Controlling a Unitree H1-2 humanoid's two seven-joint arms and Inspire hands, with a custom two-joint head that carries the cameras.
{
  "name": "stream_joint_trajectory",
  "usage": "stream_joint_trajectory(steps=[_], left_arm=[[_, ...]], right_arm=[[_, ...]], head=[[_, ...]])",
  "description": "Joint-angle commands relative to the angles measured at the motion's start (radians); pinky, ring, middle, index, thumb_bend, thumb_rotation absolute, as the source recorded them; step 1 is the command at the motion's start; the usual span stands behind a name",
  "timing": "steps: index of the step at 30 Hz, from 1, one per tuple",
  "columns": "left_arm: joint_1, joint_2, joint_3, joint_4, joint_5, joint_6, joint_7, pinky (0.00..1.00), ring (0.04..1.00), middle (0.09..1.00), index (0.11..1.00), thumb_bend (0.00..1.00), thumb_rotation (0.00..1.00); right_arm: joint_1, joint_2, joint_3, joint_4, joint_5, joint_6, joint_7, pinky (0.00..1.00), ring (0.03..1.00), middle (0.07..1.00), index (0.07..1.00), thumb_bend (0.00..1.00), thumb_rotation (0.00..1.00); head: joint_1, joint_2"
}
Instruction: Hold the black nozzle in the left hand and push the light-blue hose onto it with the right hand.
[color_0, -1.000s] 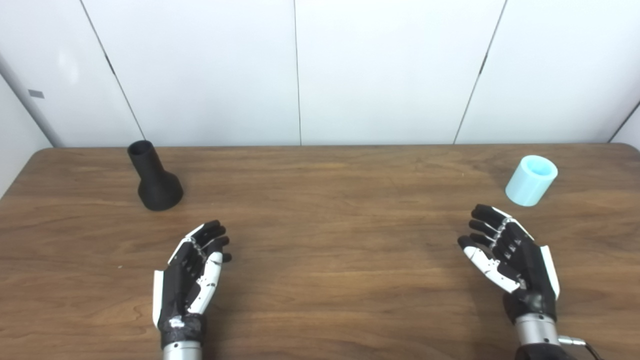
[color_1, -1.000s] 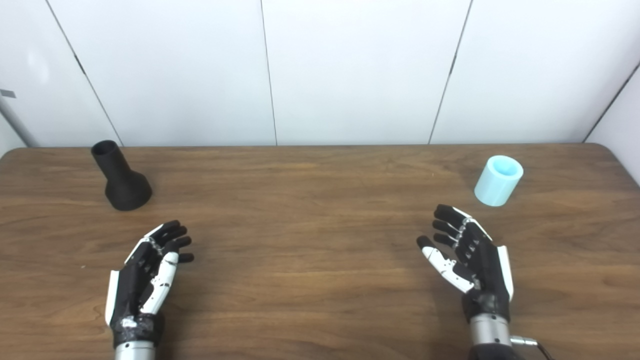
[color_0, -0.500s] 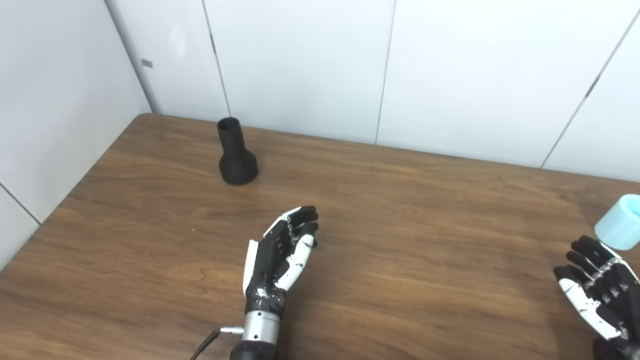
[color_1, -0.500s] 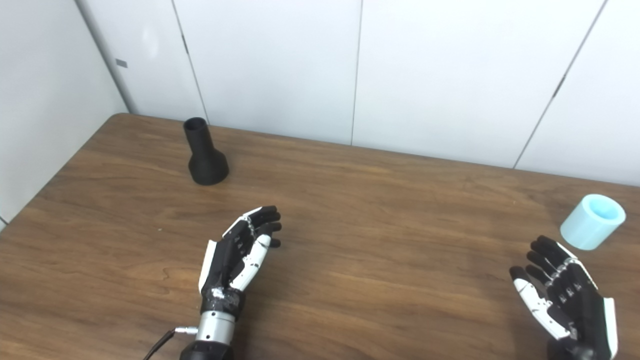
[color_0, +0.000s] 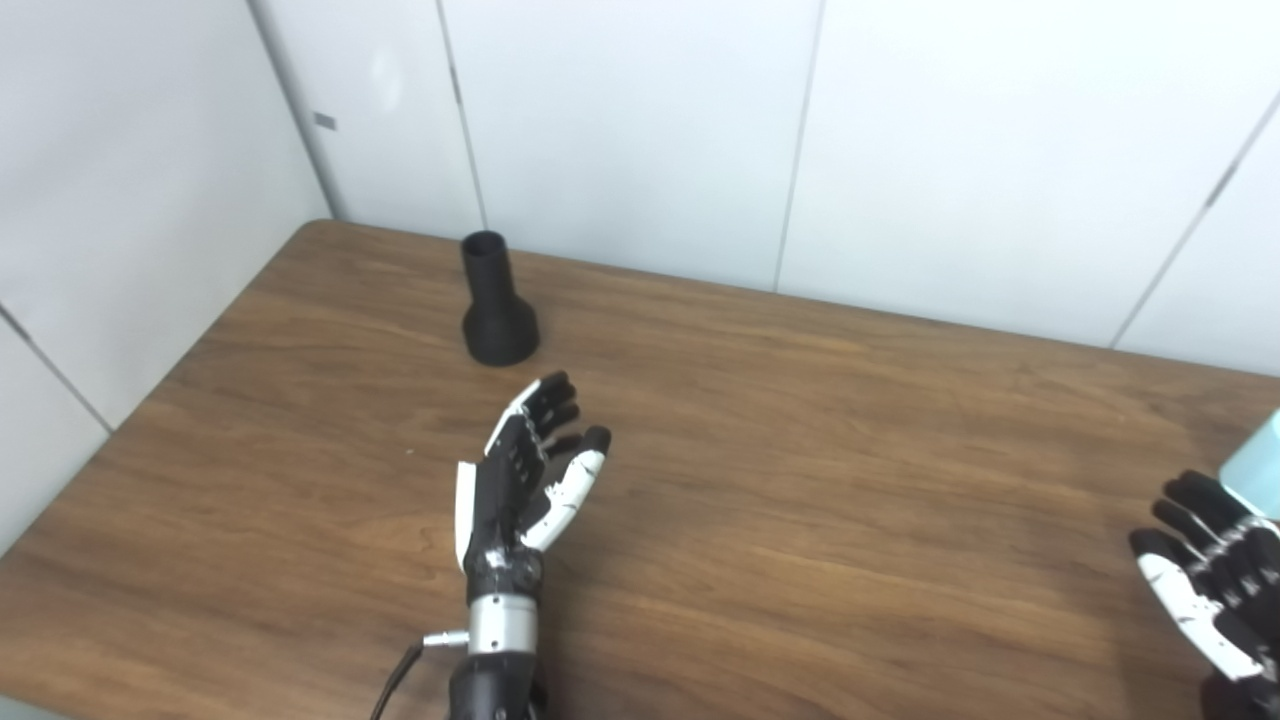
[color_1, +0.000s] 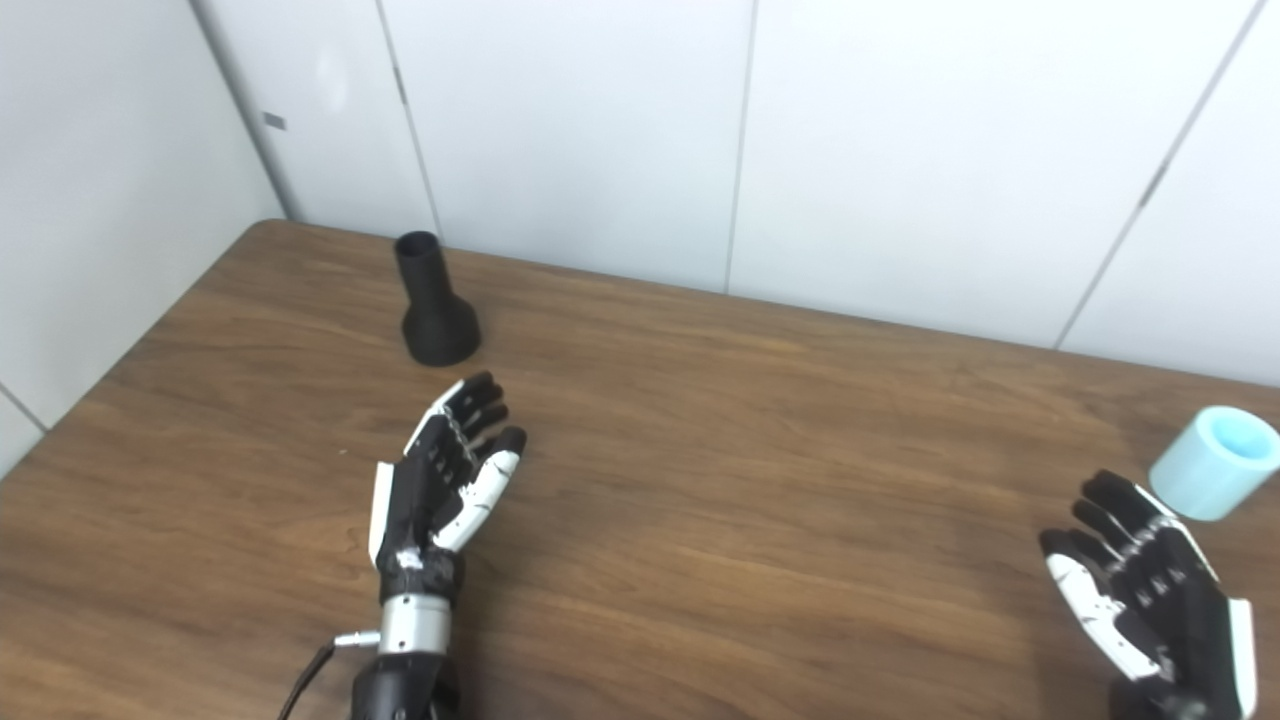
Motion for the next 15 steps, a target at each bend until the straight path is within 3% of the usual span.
stream_joint_trajectory(steps=[1, 5, 8, 15], left_arm=[[-0.028, 0.023, 0.023, -0.016, 0.029, -0.027, 0.022, 0.84, 0.895, 0.888, 0.874, 0.78, 0.28], [-0.052, 0.071, 0.052, -0.031, 0.169, 0.024, 0.067, 0.76, 0.876, 0.897, 0.901, 0.84, 0.30], [-0.082, 0.103, 0.071, -0.007, 0.229, 0.064, 0.093, 0.74, 0.855, 0.883, 0.890, 0.90, 0.30], [-0.150, 0.162, 0.082, 0.071, 0.203, 0.058, 0.088, 0.82, 0.915, 0.932, 0.952, 0.91, 0.29]], right_arm=[[-0.029, -0.005, -0.012, -0.032, 0.022, -0.014, 0.003, 0.69, 0.758, 0.757, 0.709, 0.23, 0.00], [-0.029, -0.006, -0.008, -0.046, -0.003, 0.011, -0.012, 0.65, 0.732, 0.734, 0.688, 0.23, 0.00], [-0.027, -0.005, -0.003, -0.060, -0.020, 0.020, -0.014, 0.61, 0.699, 0.705, 0.657, 0.24, 0.07], [-0.026, -0.015, -0.005, -0.076, -0.002, 0.023, 0.006, 0.57, 0.680, 0.693, 0.639, 0.25, 0.14]], head=[[0.008, 0.001], [0.031, -0.001], [0.045, -0.004], [0.066, -0.010]])
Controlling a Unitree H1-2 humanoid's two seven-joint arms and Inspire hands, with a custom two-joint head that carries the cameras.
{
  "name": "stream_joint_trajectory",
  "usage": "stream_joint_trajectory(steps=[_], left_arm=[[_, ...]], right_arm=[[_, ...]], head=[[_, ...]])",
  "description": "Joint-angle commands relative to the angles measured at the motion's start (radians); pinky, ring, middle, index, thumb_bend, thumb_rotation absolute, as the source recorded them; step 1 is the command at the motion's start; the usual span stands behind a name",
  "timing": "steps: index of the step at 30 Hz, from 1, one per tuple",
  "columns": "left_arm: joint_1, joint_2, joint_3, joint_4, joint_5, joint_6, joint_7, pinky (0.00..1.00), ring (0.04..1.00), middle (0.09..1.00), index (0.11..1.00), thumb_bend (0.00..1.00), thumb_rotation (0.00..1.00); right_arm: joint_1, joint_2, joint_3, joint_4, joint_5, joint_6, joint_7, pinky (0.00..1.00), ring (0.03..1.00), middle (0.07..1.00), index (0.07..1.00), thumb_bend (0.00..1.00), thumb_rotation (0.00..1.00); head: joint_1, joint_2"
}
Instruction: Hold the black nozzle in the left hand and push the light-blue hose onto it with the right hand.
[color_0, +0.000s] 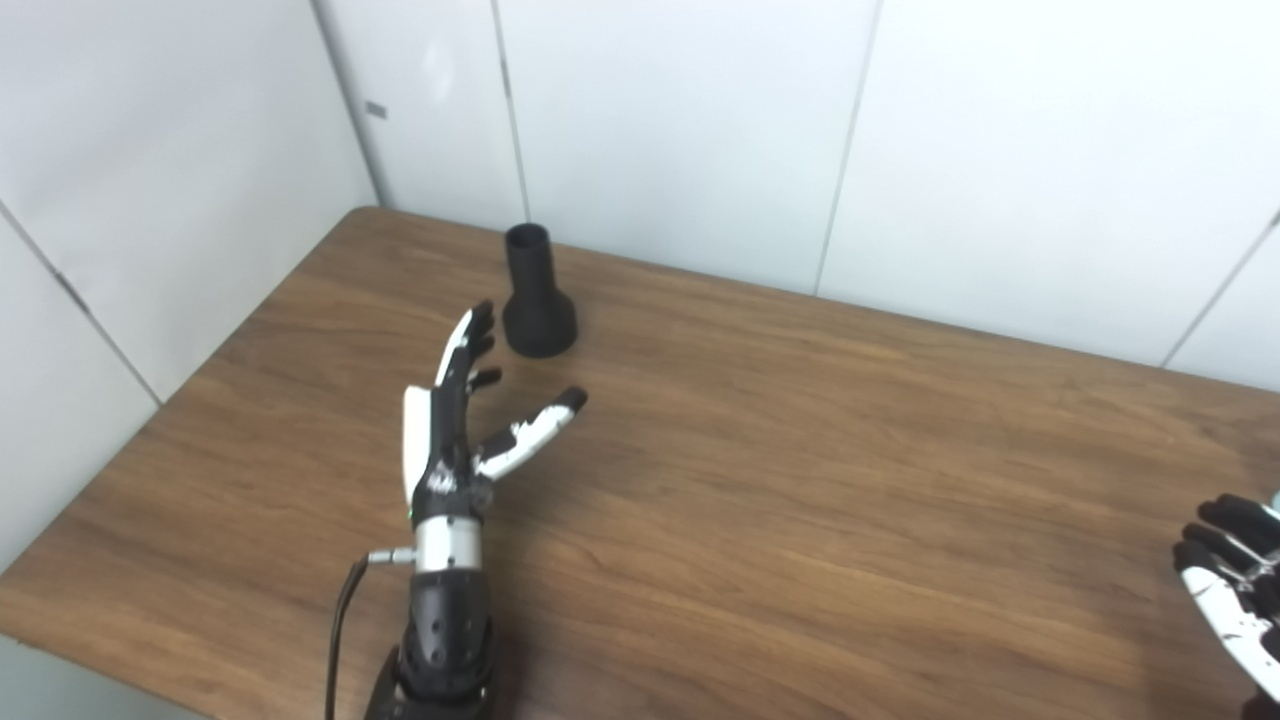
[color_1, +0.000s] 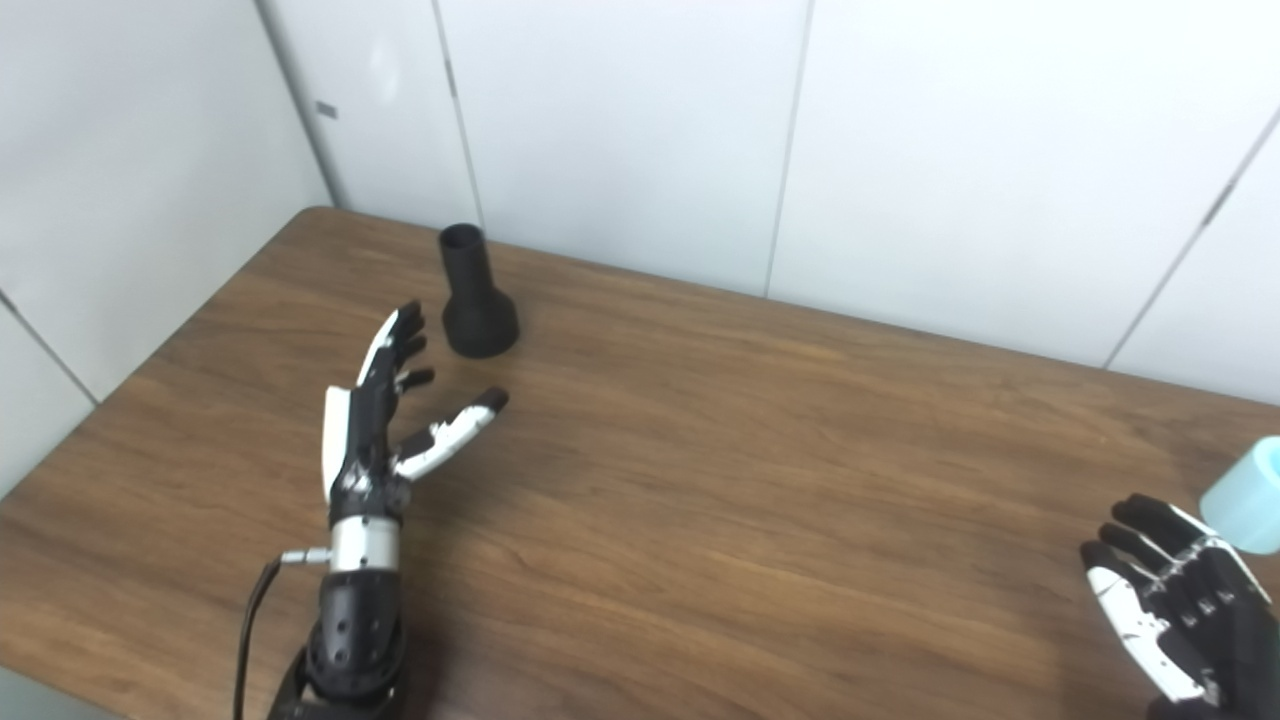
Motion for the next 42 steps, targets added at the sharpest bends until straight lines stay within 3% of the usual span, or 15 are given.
stream_joint_trajectory(steps=[1, 7, 13, 15, 16, 21, 25, 31, 35, 42], left_arm=[[-0.047, 0.018, 0.005, 0.010, -0.015, -0.032, 0.009, 0.85, 0.928, 0.943, 0.962, 0.91, 0.29], [-0.101, 0.031, 0.024, 0.036, -0.024, 0.035, 0.017, 0.94, 0.988, 0.984, 1.000, 0.96, 0.32], [-0.142, 0.056, 0.041, 0.051, -0.031, 0.122, 0.007, 0.96, 1.000, 1.000, 1.000, 1.00, 0.36], [-0.157, 0.065, 0.047, 0.062, -0.037, 0.146, 0.008, 0.91, 0.988, 1.000, 1.000, 1.00, 0.37], [-0.163, 0.069, 0.049, 0.068, -0.040, 0.153, 0.007, 0.88, 0.978, 1.000, 1.000, 1.00, 0.38], [-0.177, 0.087, 0.051, 0.093, -0.052, 0.150, 0.011, 0.99, 1.000, 1.000, 1.000, 1.00, 0.34], [-0.180, 0.106, 0.043, 0.109, -0.021, 0.137, 0.031, 0.97, 1.000, 1.000, 1.000, 0.98, 0.30], [-0.192, 0.139, 0.040, 0.108, 0.031, 0.204, 0.042, 0.93, 0.985, 0.997, 1.000, 1.00, 0.29], [-0.202, 0.167, 0.035, 0.117, 0.049, 0.239, 0.035, 0.86, 0.951, 0.977, 0.994, 1.00, 0.27], [-0.228, 0.230, 0.003, 0.169, 0.049, 0.284, -0.014, 0.83, 0.922, 0.959, 0.993, 1.00, 0.29]], right_arm=[[-0.023, -0.017, -0.006, -0.031, 0.001, -0.022, 0.006, 0.56, 0.672, 0.687, 0.632, 0.25, 0.14], [-0.027, -0.024, -0.004, -0.037, -0.012, -0.020, 0.006, 0.52, 0.639, 0.657, 0.605, 0.23, 0.16], [-0.032, -0.032, 0.000, -0.040, -0.029, -0.009, 0.006, 0.51, 0.631, 0.647, 0.597, 0.20, 0.17], [-0.035, -0.036, 0.000, -0.035, -0.034, -0.011, 0.006, 0.50, 0.629, 0.647, 0.595, 0.19, 0.15], [-0.036, -0.038, 0.000, -0.031, -0.037, -0.010, 0.006, 0.49, 0.628, 0.646, 0.594, 0.19, 0.15], [-0.040, -0.042, -0.003, -0.030, -0.034, 0.004, 0.001, 0.51, 0.637, 0.655, 0.595, 0.19, 0.19], [-0.045, -0.047, -0.010, -0.021, -0.026, 0.002, 0.003, 0.50, 0.634, 0.650, 0.587, 0.21, 0.23], [-0.043, -0.051, -0.012, -0.033, -0.022, 0.001, 0.007, 0.45, 0.602, 0.627, 0.567, 0.24, 0.27], [-0.042, -0.044, -0.017, -0.070, -0.022, 0.067, -0.004, 0.44, 0.598, 0.624, 0.553, 0.28, 0.31], [-0.039, -0.041, -0.020, -0.092, -0.021, 0.090, -0.005, 0.43, 0.584, 0.609, 0.540, 0.32, 0.31]], head=[[0.003, -0.001], [0.016, -0.007], [0.033, -0.018], [0.037, -0.020], [0.038, -0.021], [0.043, -0.025], [0.045, -0.023], [0.044, -0.014], [0.045, -0.011], [0.043, -0.008]])
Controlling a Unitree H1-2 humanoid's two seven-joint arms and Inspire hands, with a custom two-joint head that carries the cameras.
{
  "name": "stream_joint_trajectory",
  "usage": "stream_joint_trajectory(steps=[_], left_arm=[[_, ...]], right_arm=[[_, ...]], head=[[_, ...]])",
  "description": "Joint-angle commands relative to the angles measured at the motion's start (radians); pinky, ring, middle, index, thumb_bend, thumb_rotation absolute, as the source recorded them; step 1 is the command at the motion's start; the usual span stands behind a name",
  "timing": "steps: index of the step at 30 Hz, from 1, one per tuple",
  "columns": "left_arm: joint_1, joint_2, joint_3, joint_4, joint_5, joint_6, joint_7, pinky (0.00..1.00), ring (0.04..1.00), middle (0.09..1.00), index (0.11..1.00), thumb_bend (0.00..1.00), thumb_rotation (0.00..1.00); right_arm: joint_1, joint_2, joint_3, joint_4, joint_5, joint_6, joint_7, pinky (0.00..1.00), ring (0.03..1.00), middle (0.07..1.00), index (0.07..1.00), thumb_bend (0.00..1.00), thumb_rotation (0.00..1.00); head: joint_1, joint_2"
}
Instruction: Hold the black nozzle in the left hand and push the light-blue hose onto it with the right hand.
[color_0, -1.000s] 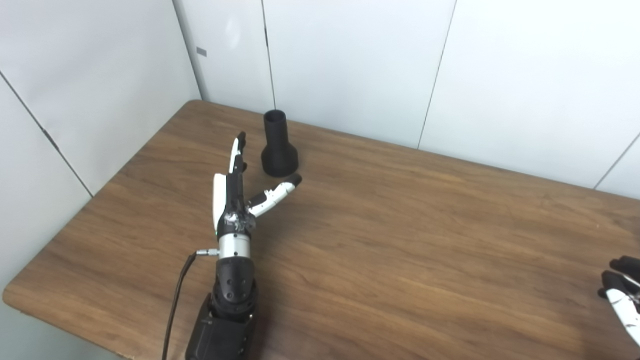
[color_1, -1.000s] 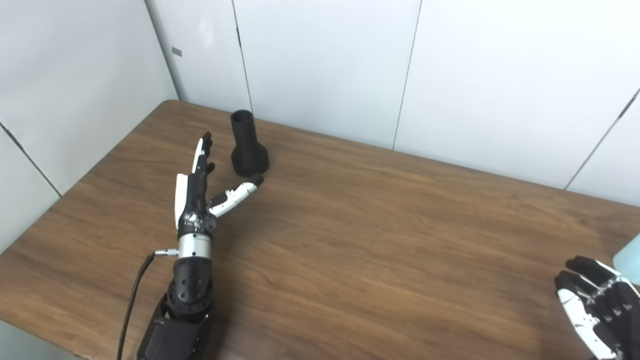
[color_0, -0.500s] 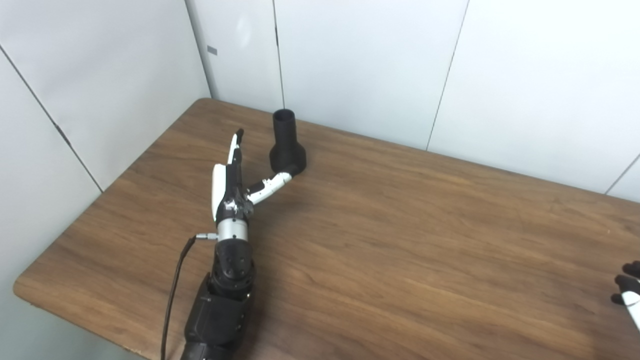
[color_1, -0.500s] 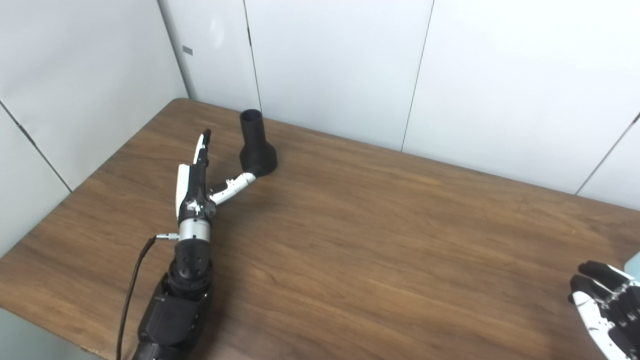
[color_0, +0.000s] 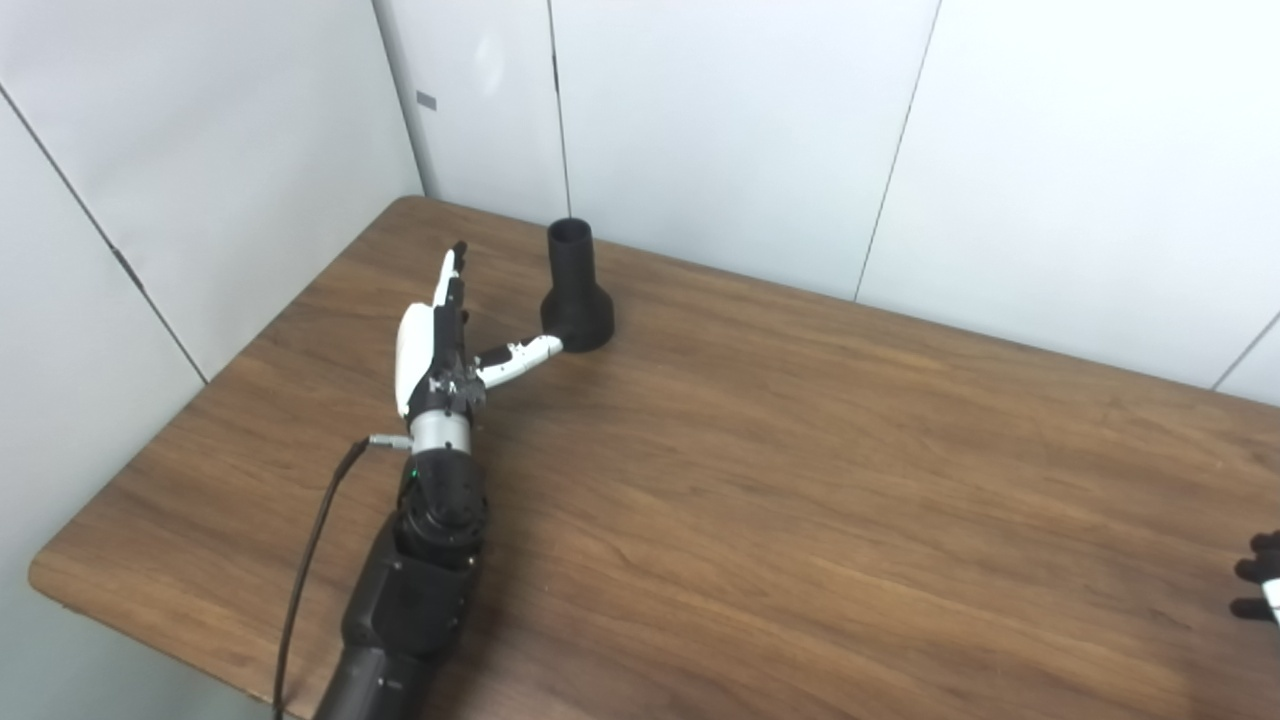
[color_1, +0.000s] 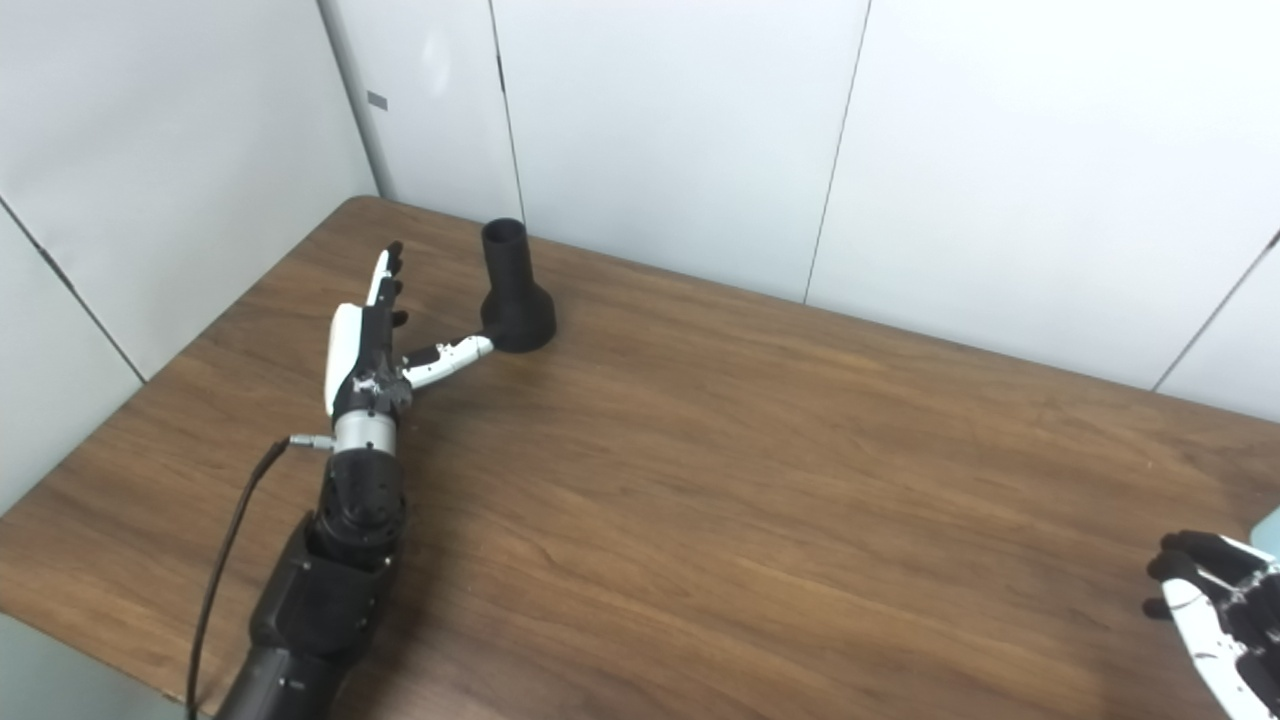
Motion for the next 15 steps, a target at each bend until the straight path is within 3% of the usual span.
stream_joint_trajectory(steps=[1, 5, 11, 15], left_arm=[[-0.046, 0.030, -0.010, 0.007, 0.015, -0.006, -0.007, 0.83, 0.921, 0.959, 0.992, 1.00, 0.29], [-0.062, 0.045, -0.035, 0.038, 0.007, 0.002, -0.034, 0.82, 0.919, 0.954, 0.985, 1.00, 0.28], [-0.088, 0.077, -0.115, 0.060, 0.097, 0.040, -0.044, 0.70, 0.831, 0.914, 0.964, 1.00, 0.29], [-0.113, 0.082, -0.138, 0.070, 0.087, 0.063, -0.077, 0.73, 0.871, 0.941, 0.974, 1.00, 0.28]], right_arm=[[-0.024, -0.007, -0.011, -0.047, 0.005, -0.004, -0.003, 0.43, 0.584, 0.608, 0.539, 0.33, 0.31], [-0.022, -0.006, -0.012, -0.049, 0.008, -0.013, 0.000, 0.43, 0.581, 0.604, 0.537, 0.33, 0.29], [-0.010, -0.004, -0.012, -0.078, 0.011, 0.009, 0.001, 0.42, 0.584, 0.609, 0.541, 0.33, 0.31], [-0.002, -0.002, -0.010, -0.096, 0.004, 0.020, -0.003, 0.44, 0.590, 0.615, 0.543, 0.32, 0.29]], head=[[-0.002, 0.001], [-0.005, 0.001], [-0.012, 0.008], [-0.012, 0.013]])
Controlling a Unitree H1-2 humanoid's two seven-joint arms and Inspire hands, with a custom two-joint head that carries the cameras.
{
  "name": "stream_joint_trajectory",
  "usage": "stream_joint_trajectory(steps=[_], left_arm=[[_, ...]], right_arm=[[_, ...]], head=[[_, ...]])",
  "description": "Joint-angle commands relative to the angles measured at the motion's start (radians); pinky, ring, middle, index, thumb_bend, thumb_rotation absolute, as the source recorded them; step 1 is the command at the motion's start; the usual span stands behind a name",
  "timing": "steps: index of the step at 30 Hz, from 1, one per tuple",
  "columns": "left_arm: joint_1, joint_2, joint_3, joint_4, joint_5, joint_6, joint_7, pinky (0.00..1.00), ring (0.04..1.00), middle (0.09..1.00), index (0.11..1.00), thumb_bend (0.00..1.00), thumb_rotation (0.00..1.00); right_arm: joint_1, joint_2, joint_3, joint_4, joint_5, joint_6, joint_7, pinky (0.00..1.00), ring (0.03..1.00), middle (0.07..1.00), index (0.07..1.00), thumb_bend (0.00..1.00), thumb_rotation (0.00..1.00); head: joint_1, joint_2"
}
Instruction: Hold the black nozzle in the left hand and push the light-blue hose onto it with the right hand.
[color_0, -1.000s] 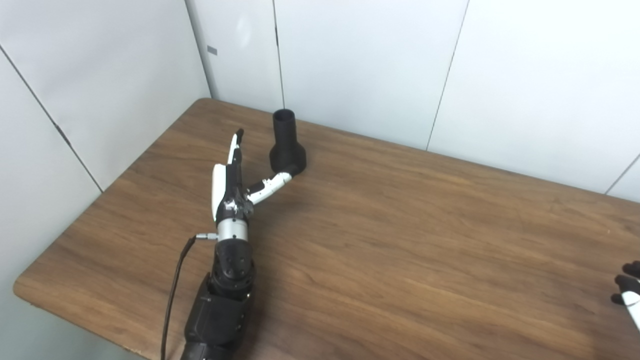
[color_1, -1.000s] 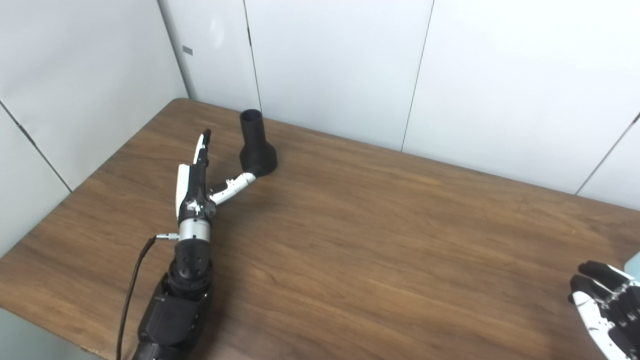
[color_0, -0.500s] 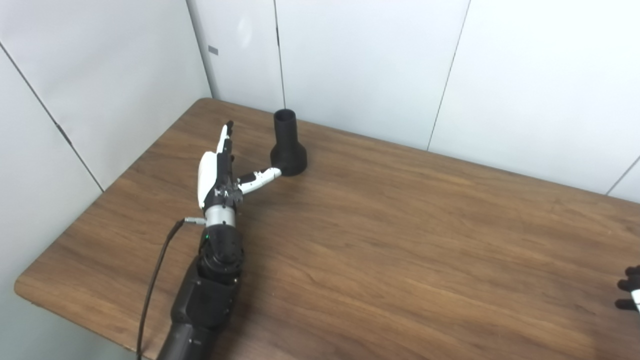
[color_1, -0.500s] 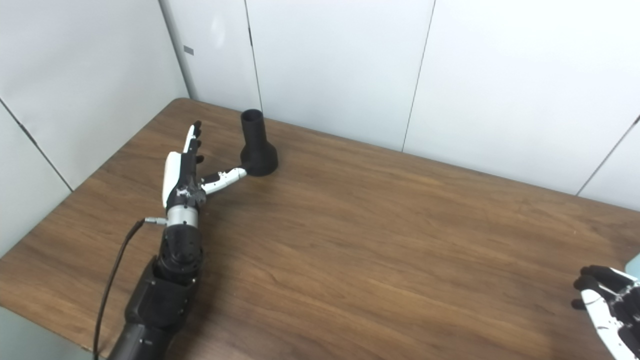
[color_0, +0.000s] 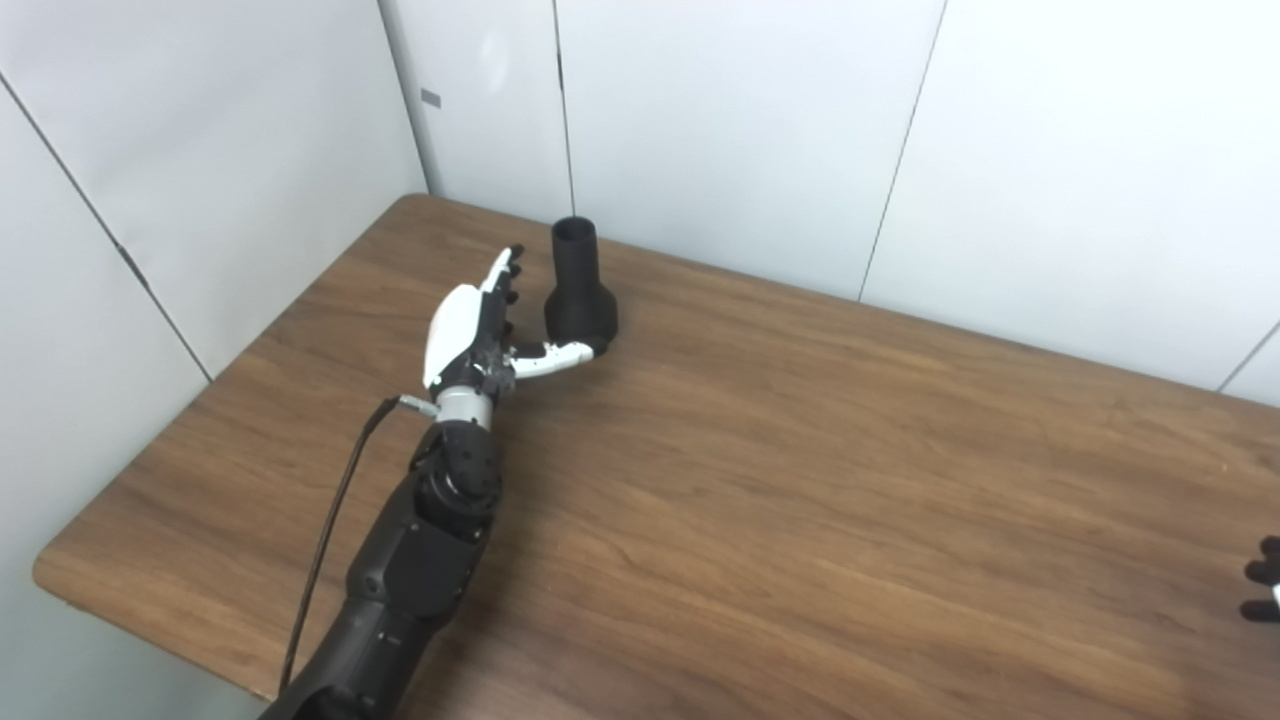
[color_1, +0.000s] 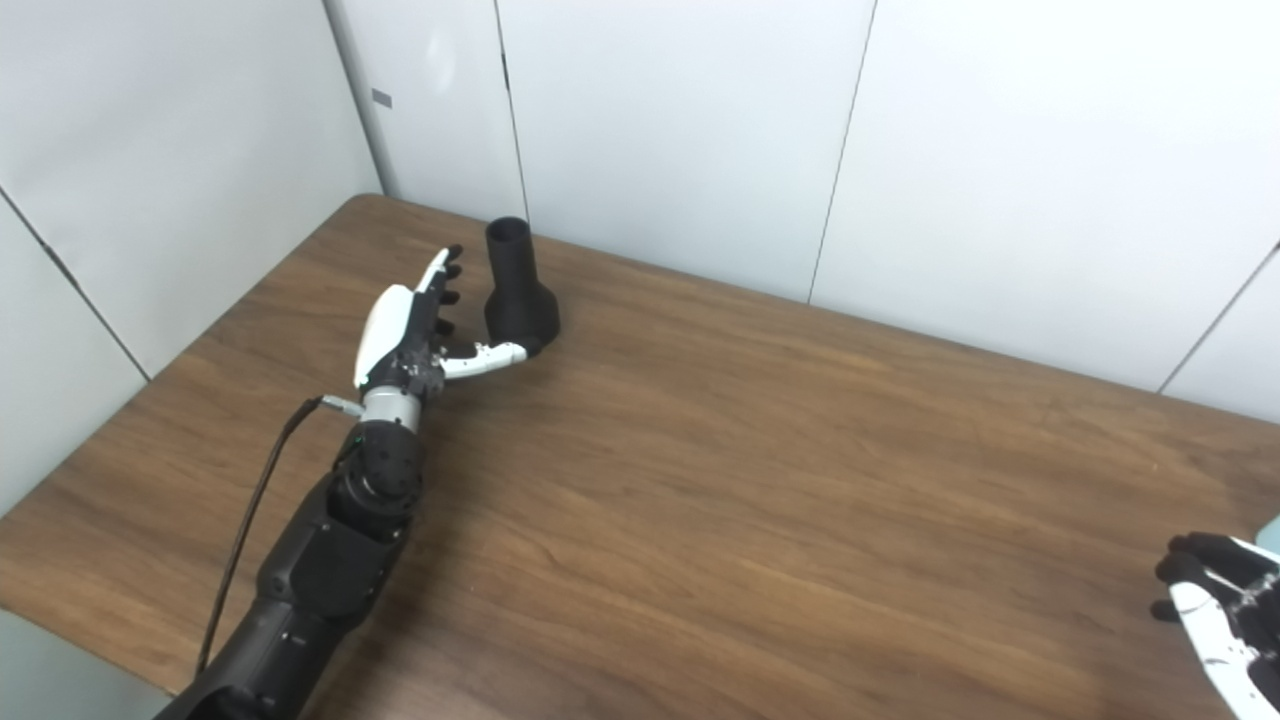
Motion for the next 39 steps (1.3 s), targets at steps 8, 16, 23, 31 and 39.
stream_joint_trajectory(steps=[8, 16, 23, 31, 39], left_arm=[[-0.080, 0.014, -0.065, 0.060, 0.022, -0.019, -0.028, 0.69, 0.844, 0.979, 0.981, 1.00, 0.30], [-0.107, 0.018, -0.085, 0.098, 0.035, 0.017, -0.036, 0.80, 0.922, 0.987, 0.984, 1.00, 0.30], [-0.111, 0.038, -0.102, 0.117, 0.063, 0.031, -0.045, 0.78, 0.908, 0.970, 0.954, 1.00, 0.27], [-0.112, 0.069, -0.139, 0.162, 0.110, 0.019, -0.042, 0.72, 0.822, 0.848, 0.848, 1.00, 0.16], [-0.115, 0.071, -0.166, 0.258, 0.167, -0.021, 0.032, 0.71, 0.816, 0.825, 0.804, 1.00, 0.12]], right_arm=[[-0.004, 0.000, -0.002, -0.073, 0.001, 0.016, 0.001, 0.44, 0.587, 0.614, 0.542, 0.29, 0.26], [0.007, 0.002, -0.004, -0.100, 0.002, 0.039, 0.002, 0.44, 0.584, 0.609, 0.540, 0.29, 0.25], [0.007, 0.004, 0.001, -0.118, -0.005, 0.062, 0.000, 0.44, 0.585, 0.615, 0.546, 0.28, 0.26], [0.007, 0.009, 0.003, -0.135, -0.009, 0.085, -0.003, 0.44, 0.590, 0.619, 0.548, 0.25, 0.22], [0.005, 0.019, 0.009, -0.157, -0.018, 0.110, -0.006, 0.45, 0.602, 0.629, 0.555, 0.21, 0.19]], head=[[-0.015, 0.008], [-0.021, 0.013], [-0.029, 0.013], [-0.033, 0.014], [-0.040, 0.016]])
